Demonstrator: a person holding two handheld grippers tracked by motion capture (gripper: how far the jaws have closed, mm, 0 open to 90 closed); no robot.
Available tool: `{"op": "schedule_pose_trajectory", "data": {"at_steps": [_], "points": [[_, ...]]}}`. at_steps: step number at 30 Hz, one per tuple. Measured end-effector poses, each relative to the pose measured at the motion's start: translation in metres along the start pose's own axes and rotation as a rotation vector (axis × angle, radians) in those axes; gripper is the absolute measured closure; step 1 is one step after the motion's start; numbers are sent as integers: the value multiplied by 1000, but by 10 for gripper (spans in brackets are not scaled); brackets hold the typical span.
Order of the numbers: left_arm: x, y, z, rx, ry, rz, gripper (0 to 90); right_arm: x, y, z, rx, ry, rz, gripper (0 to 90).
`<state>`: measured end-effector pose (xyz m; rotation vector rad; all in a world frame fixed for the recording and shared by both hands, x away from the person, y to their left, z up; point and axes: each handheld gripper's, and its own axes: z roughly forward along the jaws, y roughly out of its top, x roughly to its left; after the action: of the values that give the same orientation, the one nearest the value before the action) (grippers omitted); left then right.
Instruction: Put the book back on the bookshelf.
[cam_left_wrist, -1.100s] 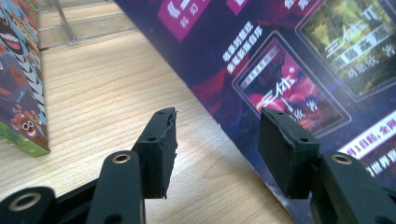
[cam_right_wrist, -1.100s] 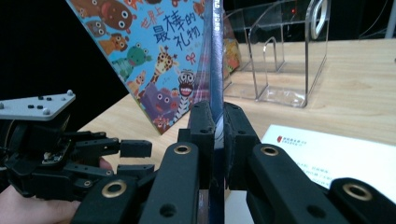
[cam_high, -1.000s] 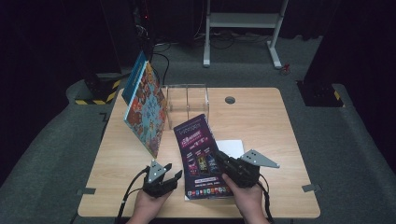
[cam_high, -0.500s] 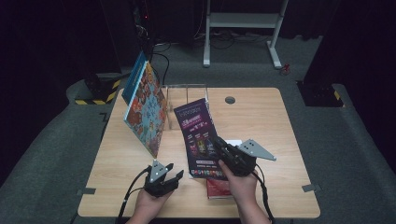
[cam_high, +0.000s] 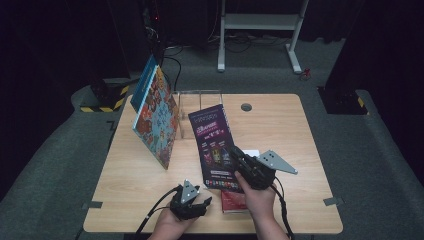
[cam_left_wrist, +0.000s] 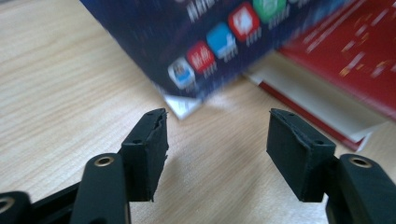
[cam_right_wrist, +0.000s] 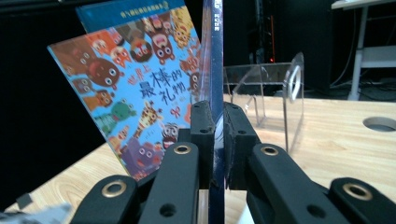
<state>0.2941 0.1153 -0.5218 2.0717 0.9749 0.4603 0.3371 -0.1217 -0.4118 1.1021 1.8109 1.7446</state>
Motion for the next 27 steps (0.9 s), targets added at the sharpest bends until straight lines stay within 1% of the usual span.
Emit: {"op": "schedule_pose_trajectory", "data": {"at_steps": [1, 2, 4, 5, 6, 8, 9, 10, 11, 12, 13, 14, 15, 16, 17, 18, 19, 22, 23, 24, 27], "points": [[-1, 1, 1, -2, 7, -1, 380, 2, 1, 0, -3, 4, -1, 845], [-1, 2, 2, -3, 20, 12, 381, 4, 3, 0, -5, 8, 4, 845], [-3, 3, 4, -7, 31, -5, 383, 8, 4, 1, -12, 21, 2, 845], [-2, 4, 4, -12, 42, -5, 382, 10, 5, 2, -15, 31, 4, 845], [-2, 4, 4, -12, 42, -5, 380, 10, 5, 2, -15, 31, 4, 845], [-3, 4, 4, -15, 46, -5, 379, 15, 6, 2, -18, 45, 13, 845], [-3, 4, 4, -22, 56, 0, 375, 19, 6, 3, -21, 54, 9, 845], [-3, 4, 4, -32, 67, 2, 371, 21, 6, 3, -25, 62, 16, 845], [-3, 4, 3, -33, 73, 1, 370, 23, 6, 3, -27, 69, 15, 845], [-3, 4, 4, -33, 71, -9, 370, 25, 6, 4, -28, 70, 17, 845], [-3, 4, 4, -33, 71, -9, 370, 25, 6, 4, -28, 70, 17, 845], [-2, 4, 3, -59, 87, -15, 372, 28, 6, 5, -31, 81, 23, 845], [-1, 4, 3, -66, 92, -17, 380, 29, 6, 5, -29, 84, 27, 845], [-1, 5, 4, -80, 102, -34, 386, 30, 5, 6, -29, 88, 27, 845], [0, 5, 4, -77, 109, -34, 396, 32, 4, 6, -25, 91, 26, 845], [2, 5, 4, -80, 115, -43, 410, 33, 4, 7, -21, 94, 19, 845], [3, 5, 4, -75, 107, -62, 406, 34, 3, 8, -18, 95, 18, 844], [5, 5, 4, -73, 116, -64, 419, 35, 2, 7, -24, 93, 6, 844], [5, 5, 4, -74, 131, -69, 428, 35, 2, 8, -21, 95, 2, 844], [7, 5, 4, -69, 140, -60, 433, 36, 1, 7, -21, 97, -3, 844], [12, 6, 5, -63, 145, -79, 442, 37, 0, 6, -16, 101, -18, 845]]}}
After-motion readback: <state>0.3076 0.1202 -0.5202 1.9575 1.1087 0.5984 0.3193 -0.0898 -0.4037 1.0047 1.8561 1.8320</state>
